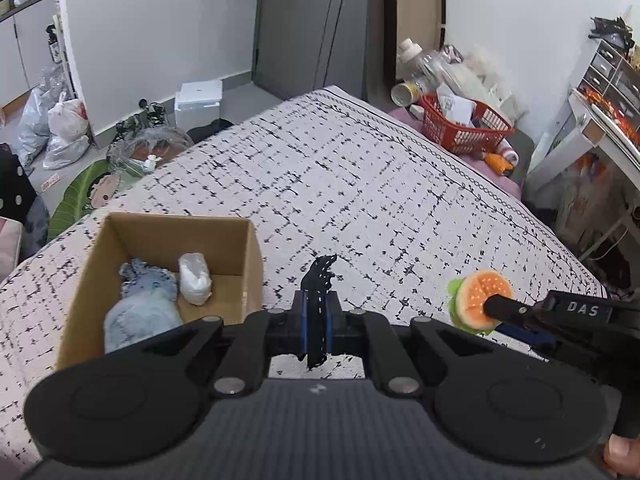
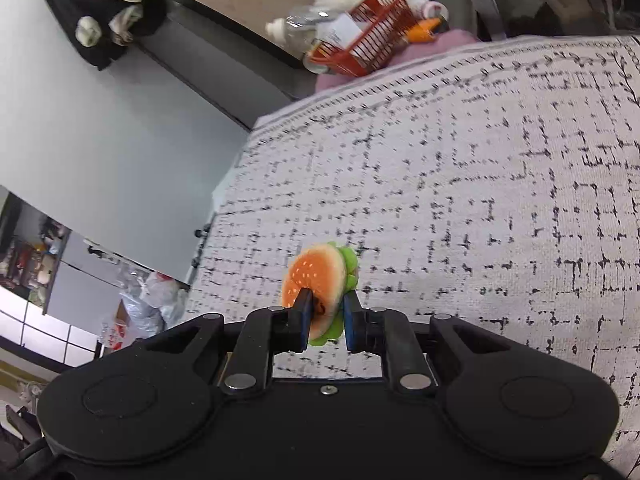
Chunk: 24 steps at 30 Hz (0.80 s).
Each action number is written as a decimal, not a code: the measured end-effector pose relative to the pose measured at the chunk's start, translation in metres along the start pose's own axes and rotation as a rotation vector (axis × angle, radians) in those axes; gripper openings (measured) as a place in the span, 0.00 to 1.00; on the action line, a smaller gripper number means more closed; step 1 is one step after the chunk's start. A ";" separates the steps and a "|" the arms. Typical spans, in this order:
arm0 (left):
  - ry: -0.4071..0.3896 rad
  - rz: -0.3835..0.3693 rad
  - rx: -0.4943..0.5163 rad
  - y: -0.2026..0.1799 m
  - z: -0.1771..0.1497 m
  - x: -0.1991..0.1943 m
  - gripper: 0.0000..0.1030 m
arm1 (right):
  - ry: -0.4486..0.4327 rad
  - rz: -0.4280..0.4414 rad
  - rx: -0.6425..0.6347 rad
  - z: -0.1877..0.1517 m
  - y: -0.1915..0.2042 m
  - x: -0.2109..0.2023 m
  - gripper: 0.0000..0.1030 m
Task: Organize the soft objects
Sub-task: 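Lift the lace item and burger plush and carry both over the box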
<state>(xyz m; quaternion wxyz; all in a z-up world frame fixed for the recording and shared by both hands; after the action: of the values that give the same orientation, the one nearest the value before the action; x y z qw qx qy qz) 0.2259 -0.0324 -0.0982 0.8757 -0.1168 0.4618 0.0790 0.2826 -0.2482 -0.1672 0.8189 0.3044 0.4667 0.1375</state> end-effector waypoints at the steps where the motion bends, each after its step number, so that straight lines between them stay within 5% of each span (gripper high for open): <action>1: -0.004 0.001 -0.002 0.001 0.000 -0.003 0.08 | -0.007 0.009 -0.011 -0.001 0.003 -0.003 0.16; 24: -0.058 0.023 -0.052 0.034 -0.003 -0.034 0.08 | -0.054 0.145 -0.198 -0.022 0.058 -0.027 0.16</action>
<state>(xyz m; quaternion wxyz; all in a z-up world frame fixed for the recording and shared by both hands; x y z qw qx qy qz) 0.1962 -0.0015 -0.0764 0.8844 -0.1317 0.4355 0.1041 0.2536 -0.2083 -0.1208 0.8452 0.2584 0.4054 0.2335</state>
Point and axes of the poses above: each gripper's, at about its wrist camera, not at the fingertips, and x roughly the way its jaws point, y to its left, z to its top, the point moved 2 cm from there along x, roughly the way its jaws point, and after that the axes turned 4 degrees about y, right-handed, at the moved point
